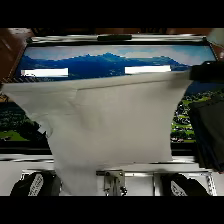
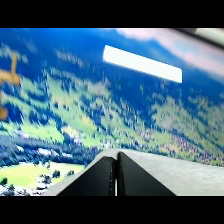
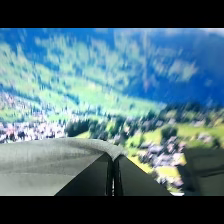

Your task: Fold the shirts.

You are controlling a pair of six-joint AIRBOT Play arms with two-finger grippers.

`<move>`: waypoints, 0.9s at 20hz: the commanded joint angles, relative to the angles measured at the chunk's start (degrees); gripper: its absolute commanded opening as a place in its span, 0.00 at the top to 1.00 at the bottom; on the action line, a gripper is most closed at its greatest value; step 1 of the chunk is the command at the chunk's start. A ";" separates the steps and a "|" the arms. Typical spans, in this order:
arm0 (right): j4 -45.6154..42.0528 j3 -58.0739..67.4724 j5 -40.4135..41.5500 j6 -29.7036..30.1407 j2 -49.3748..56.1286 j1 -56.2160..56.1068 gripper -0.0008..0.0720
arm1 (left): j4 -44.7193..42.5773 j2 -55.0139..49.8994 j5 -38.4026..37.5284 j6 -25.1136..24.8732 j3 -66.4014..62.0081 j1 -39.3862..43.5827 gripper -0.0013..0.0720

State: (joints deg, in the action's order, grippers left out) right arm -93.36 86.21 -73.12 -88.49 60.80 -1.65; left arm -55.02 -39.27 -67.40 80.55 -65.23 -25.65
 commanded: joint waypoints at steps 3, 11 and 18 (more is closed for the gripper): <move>6.16 -5.22 22.27 -14.82 20.35 0.04 0.90 | 1.49 -19.82 25.55 -1.90 7.76 13.57 0.94; 7.37 -5.22 48.33 -16.31 30.86 0.79 0.90 | 5.88 -48.04 43.36 4.20 -6.86 18.75 0.94; 5.95 -5.22 42.93 -17.29 35.30 1.95 0.90 | 5.77 -53.55 41.22 -2.10 -8.83 20.39 0.94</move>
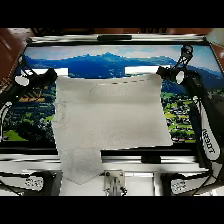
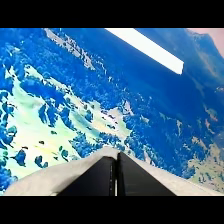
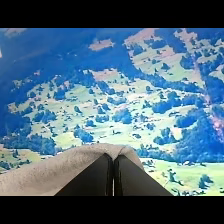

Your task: Fold the shirts.

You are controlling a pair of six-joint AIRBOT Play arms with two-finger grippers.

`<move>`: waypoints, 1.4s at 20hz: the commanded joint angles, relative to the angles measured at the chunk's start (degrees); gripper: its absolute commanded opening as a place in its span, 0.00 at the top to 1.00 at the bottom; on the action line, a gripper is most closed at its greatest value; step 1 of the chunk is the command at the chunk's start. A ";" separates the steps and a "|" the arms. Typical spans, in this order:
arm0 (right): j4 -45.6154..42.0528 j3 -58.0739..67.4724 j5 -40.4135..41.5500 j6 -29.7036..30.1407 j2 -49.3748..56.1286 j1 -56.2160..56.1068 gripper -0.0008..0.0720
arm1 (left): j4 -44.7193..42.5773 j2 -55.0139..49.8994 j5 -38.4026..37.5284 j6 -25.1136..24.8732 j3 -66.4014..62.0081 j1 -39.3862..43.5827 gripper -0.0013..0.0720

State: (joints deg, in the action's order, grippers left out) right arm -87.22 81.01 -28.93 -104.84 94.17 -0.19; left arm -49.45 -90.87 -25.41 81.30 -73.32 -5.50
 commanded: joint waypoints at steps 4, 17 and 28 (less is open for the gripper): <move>1.44 0.00 -1.95 -1.38 2.56 -0.48 0.90 | 0.20 -1.86 -4.22 -2.84 -0.76 -0.35 0.94; -3.74 -0.20 -41.81 6.16 -2.73 4.00 0.90 | -12.26 7.26 -50.34 -4.48 6.08 -5.35 0.95; -3.13 -5.46 -48.46 7.91 -1.20 3.91 0.90 | -10.99 7.39 -50.10 -4.50 13.18 -4.90 0.94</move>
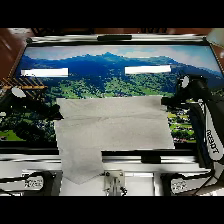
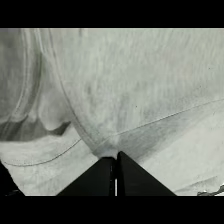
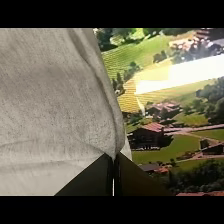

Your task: Fold the shirts.

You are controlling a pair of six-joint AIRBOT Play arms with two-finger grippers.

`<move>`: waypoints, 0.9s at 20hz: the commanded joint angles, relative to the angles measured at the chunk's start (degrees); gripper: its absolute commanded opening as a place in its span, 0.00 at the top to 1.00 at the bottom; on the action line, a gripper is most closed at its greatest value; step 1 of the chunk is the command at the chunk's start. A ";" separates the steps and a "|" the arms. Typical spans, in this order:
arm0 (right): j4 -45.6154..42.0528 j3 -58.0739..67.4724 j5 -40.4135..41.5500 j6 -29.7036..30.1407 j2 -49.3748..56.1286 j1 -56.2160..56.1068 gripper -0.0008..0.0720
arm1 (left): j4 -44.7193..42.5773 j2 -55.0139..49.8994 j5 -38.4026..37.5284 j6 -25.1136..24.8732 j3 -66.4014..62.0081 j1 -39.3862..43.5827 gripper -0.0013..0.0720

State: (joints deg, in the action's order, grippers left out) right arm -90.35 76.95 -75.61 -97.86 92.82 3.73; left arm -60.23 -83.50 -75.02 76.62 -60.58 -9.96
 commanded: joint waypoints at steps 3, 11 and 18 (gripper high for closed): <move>0.22 -1.36 -0.70 0.90 0.17 -0.09 0.88 | -0.22 -0.22 -0.61 1.09 0.70 1.03 0.94; -9.38 1.60 -16.83 12.66 -8.35 2.21 0.34 | 0.15 4.90 -18.05 2.45 -5.31 -8.31 0.17; 4.96 -4.55 -17.35 13.44 -19.30 11.93 0.34 | 0.22 25.94 -14.08 -3.52 19.02 -17.84 0.17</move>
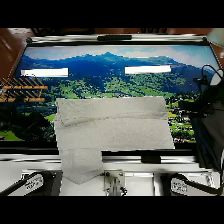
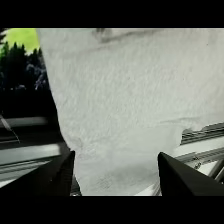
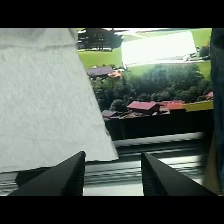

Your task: Fold the shirts.

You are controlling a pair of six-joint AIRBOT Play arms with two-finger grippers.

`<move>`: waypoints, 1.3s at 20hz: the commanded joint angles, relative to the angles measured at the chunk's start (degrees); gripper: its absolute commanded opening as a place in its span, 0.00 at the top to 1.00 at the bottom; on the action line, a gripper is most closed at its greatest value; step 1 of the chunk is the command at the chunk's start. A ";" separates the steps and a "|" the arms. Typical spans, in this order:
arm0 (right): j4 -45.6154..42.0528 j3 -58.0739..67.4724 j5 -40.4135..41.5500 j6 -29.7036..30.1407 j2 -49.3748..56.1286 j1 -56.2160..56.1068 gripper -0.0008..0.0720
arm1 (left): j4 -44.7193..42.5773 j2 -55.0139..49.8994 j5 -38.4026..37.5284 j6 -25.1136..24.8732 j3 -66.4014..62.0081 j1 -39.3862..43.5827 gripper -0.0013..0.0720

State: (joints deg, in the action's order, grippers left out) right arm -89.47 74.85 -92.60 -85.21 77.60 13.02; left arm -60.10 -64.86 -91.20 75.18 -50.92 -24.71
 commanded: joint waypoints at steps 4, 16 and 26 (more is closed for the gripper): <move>4.09 -4.74 0.92 0.85 -6.32 2.58 0.34 | 0.09 9.51 4.39 -4.85 18.91 -3.13 0.17; 2.25 -5.01 11.96 -1.18 -4.94 2.58 0.34 | -1.33 8.98 11.06 -5.49 26.99 3.48 0.17; 3.50 -5.01 10.62 -1.14 -2.16 2.60 0.34 | -3.52 6.71 12.33 -3.34 27.08 11.80 0.17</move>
State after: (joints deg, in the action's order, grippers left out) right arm -86.08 69.87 -82.13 -86.30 75.20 15.57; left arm -63.13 -57.84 -79.13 71.37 -23.88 -14.68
